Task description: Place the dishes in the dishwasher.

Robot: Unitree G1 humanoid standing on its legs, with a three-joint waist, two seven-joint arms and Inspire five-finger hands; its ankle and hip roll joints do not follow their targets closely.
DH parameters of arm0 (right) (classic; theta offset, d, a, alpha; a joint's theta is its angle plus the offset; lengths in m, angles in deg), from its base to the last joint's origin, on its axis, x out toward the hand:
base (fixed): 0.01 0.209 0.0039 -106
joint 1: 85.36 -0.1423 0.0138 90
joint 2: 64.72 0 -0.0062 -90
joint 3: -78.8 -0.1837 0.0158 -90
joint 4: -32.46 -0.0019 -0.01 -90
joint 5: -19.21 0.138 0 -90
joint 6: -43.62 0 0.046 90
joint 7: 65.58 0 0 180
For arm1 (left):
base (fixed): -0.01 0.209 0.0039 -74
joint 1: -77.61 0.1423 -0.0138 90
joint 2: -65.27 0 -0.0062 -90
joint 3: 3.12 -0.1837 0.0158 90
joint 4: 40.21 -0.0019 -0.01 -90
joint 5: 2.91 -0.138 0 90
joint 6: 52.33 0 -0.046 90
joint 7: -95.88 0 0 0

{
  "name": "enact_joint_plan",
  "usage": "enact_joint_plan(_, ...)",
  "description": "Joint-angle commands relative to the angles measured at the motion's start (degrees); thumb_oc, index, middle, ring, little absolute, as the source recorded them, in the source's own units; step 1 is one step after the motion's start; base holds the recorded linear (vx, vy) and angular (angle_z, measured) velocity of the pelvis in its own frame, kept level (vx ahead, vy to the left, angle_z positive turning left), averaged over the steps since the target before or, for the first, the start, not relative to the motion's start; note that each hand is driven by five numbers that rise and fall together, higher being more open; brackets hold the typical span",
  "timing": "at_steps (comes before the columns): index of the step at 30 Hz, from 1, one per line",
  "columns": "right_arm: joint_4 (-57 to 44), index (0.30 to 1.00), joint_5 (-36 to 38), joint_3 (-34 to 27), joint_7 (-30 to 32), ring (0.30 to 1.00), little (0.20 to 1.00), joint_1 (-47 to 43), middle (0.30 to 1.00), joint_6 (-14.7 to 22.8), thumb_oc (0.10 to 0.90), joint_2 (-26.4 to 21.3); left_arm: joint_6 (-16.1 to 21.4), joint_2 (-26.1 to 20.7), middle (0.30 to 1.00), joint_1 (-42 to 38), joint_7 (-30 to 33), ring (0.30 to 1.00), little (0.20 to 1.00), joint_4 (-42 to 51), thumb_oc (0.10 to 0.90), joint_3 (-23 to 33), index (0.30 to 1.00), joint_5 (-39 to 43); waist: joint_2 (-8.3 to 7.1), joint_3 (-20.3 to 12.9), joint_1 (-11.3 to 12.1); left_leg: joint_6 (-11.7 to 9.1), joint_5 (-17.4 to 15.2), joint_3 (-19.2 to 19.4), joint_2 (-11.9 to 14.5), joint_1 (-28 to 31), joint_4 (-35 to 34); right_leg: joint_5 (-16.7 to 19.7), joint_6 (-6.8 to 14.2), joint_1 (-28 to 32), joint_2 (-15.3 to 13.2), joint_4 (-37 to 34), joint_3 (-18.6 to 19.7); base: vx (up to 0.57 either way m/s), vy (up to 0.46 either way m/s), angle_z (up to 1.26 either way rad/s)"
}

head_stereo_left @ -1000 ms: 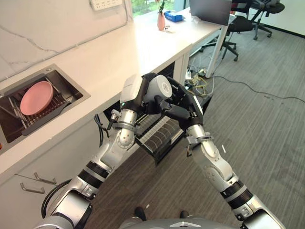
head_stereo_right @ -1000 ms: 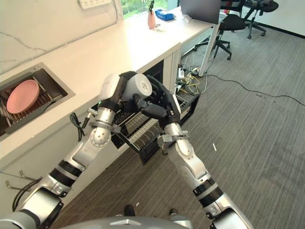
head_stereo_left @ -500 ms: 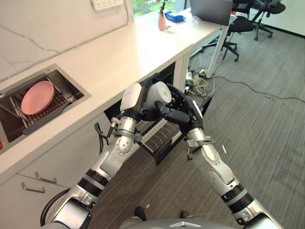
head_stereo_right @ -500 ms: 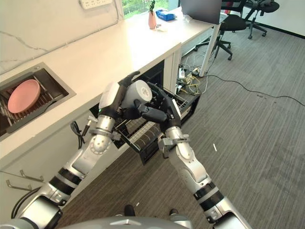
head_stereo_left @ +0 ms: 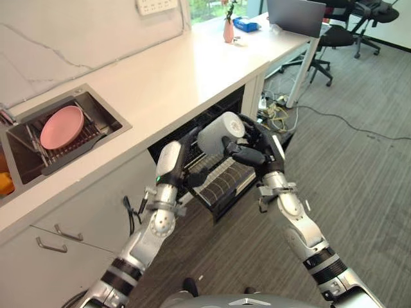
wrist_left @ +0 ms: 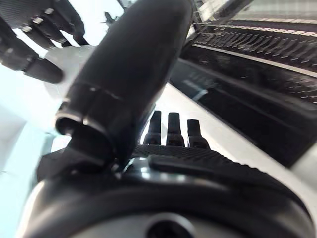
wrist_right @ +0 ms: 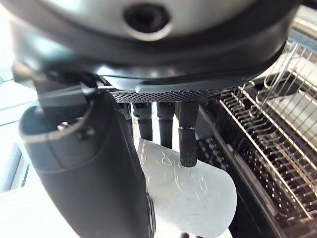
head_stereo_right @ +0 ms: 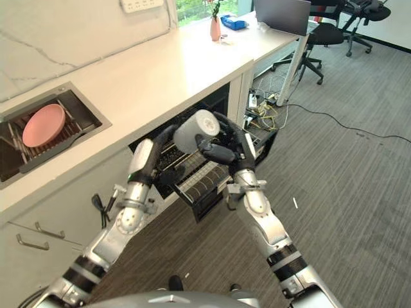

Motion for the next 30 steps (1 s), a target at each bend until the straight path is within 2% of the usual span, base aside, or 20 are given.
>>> enact_joint_plan(1,-2.7,0.300,-4.7,-4.0,0.6,0.300,0.300,-8.7,0.300,4.5,0.400,2.2,2.6,-2.1,0.900,-5.5,1.6,0.900,0.900,-0.3,0.800,1.7,0.900,1.9,-3.19,-2.3,1.9,-3.7,-1.0,1.4,3.0,0.8,0.3,-3.2,5.1,2.0,-2.0,0.9,-2.6,-0.09,-0.031,0.07)
enact_joint_plan(2,0.7,0.300,-4.6,-4.3,1.3,0.300,0.300,-9.8,0.300,4.1,0.400,1.9,2.4,-2.9,0.900,-3.9,1.3,0.900,0.900,-0.2,0.800,2.3,0.900,2.5,-3.71,-1.3,3.2,-3.7,-0.4,0.7,3.0,-0.5,0.3,-3.2,5.0,1.4,-1.9,0.9,-3.1,-0.09,-0.030,0.21)
enact_joint_plan(5,2.3,0.300,-6.4,-4.9,1.7,0.300,0.300,-9.8,0.300,3.1,0.400,1.3,2.2,-3.1,0.900,-2.8,1.0,0.900,0.900,-0.4,0.800,3.0,0.900,3.0,-3.98,-1.0,3.9,-3.7,-0.1,0.2,3.0,-1.3,0.3,-3.2,4.8,1.0,-1.7,0.9,-3.6,-0.05,-0.027,0.29)
enact_joint_plan(6,6.8,0.300,-7.7,-5.8,2.5,0.300,0.300,-9.9,0.300,2.2,0.400,0.4,2.4,-3.8,0.900,-0.5,0.4,0.900,0.900,-0.6,0.800,3.8,0.900,3.4,-4.70,0.1,6.1,-3.8,0.6,-1.4,2.8,-3.1,0.3,-3.3,4.6,0.6,-1.5,0.9,-5.1,-0.03,-0.036,0.30)
enact_joint_plan(9,14.0,0.300,-7.4,-6.2,2.0,0.300,0.300,-10.7,0.300,0.7,0.400,-0.4,2.5,-4.2,0.900,1.1,-0.4,0.900,0.900,-1.3,0.800,4.4,0.900,4.9,-5.31,1.6,8.3,-3.9,1.7,-3.2,2.6,-5.4,0.3,-3.5,4.4,0.0,-1.4,0.9,-6.9,-0.05,-0.032,0.54)
enact_joint_plan(10,14.3,0.300,-7.3,-6.2,1.9,0.300,0.300,-10.9,0.300,0.9,0.400,-0.4,2.5,-4.3,0.900,1.0,-0.4,0.900,0.900,-1.3,0.800,4.4,0.900,5.0,-5.35,1.6,8.2,-3.9,1.7,-3.3,2.5,-5.6,0.3,-3.5,4.4,-0.1,-1.4,0.9,-7.0,-0.04,-0.018,0.29)
enact_joint_plan(12,21.9,0.300,-7.2,-6.5,2.1,0.300,0.300,-13.3,0.300,-0.6,0.400,-1.8,2.9,-4.9,0.900,1.9,-0.9,0.900,0.900,-2.1,0.800,4.5,0.900,6.9,-5.92,3.7,10.9,-4.3,2.8,-5.0,2.5,-8.4,0.4,-3.4,4.3,-1.4,-1.3,0.9,-8.8,-0.10,-0.041,0.28)
enact_joint_plan(16,28.0,0.300,-6.5,-7.2,1.9,0.300,0.300,-15.6,0.300,-1.5,0.400,-2.7,3.0,-5.7,0.900,3.3,-1.7,0.900,0.900,-2.5,0.800,4.6,0.900,8.0,-6.69,5.2,12.6,-4.5,3.4,-6.4,2.3,-10.7,0.8,-3.0,4.2,-2.4,-1.2,0.9,-10.2,-0.04,-0.021,0.39)
enact_joint_plan(22,41.2,0.300,-11.3,-5.8,0.9,0.300,0.300,-24.4,0.300,-4.5,0.400,-8.7,3.1,-7.3,0.900,4.4,-3.2,0.900,0.900,-5.8,0.800,4.3,0.900,9.3,-8.68,8.6,16.2,-5.3,4.3,-8.4,2.4,-14.2,1.7,-3.3,3.8,-4.0,-0.9,1.2,-12.5,-0.02,-0.021,0.17)
enact_joint_plan(25,42.6,0.300,-10.9,-6.0,0.7,0.300,0.300,-25.4,0.300,-4.6,0.400,-8.9,3.1,-7.4,0.900,4.3,-3.3,0.900,0.900,-6.1,0.800,4.4,0.900,9.3,-8.76,8.8,16.3,-5.1,4.6,-8.6,2.4,-14.5,1.6,-3.2,3.7,-4.1,-0.9,1.1,-12.6,0.00,-0.008,0.14)
enact_joint_plan(26,47.8,0.531,-11.0,-5.8,0.2,0.531,0.531,-28.8,0.531,-5.4,0.554,-9.0,2.7,-7.2,0.900,4.4,-3.4,0.900,0.900,-7.7,0.800,4.7,0.900,10.0,-9.19,9.1,16.9,-5.2,4.3,-8.7,2.3,-14.4,1.7,-3.6,3.5,-4.0,-0.9,1.2,-12.6,0.00,0.006,0.09)
enact_joint_plan(27,47.9,0.773,-11.0,-5.8,0.2,0.773,0.773,-29.0,0.773,-5.3,0.715,-9.0,2.8,-7.2,0.900,4.3,-3.4,0.900,0.900,-7.8,0.800,4.7,0.900,10.0,-9.19,9.2,16.9,-5.2,4.3,-8.7,2.3,-14.4,1.7,-3.6,3.5,-4.0,-0.9,1.2,-12.6,0.01,-0.001,0.05)
enact_joint_plan(28,47.9,0.773,-11.0,-5.8,0.2,0.773,0.773,-29.0,0.773,-5.3,0.715,-9.0,2.8,-7.2,0.900,4.3,-3.4,0.900,0.900,-7.8,0.800,4.7,0.900,10.0,-9.19,9.2,16.9,-5.2,4.3,-8.7,2.3,-14.4,1.7,-3.6,3.5,-4.0,-0.9,1.2,-12.6,0.00,0.000,0.00)
enact_joint_plan(29,49.1,0.900,-11.1,-5.4,-0.2,0.900,0.900,-30.2,0.900,-5.6,0.800,-9.2,2.7,-7.1,0.900,4.3,-3.5,0.900,0.900,-8.4,0.800,4.8,0.900,10.2,-9.29,9.1,17.0,-5.2,4.3,-8.7,2.2,-14.4,1.7,-3.6,3.5,-4.0,-0.9,1.3,-12.7,0.00,0.000,0.00)
enact_joint_plan(30,49.1,0.900,-11.1,-5.4,-0.2,0.900,0.900,-30.2,0.900,-5.6,0.800,-9.2,2.7,-7.1,0.900,4.3,-3.5,0.900,0.900,-8.4,0.800,4.8,0.900,10.2,-9.29,9.1,17.0,-5.2,4.3,-8.7,2.2,-14.4,1.7,-3.6,3.5,-4.0,-0.9,1.3,-12.7,0.00,0.000,0.00)
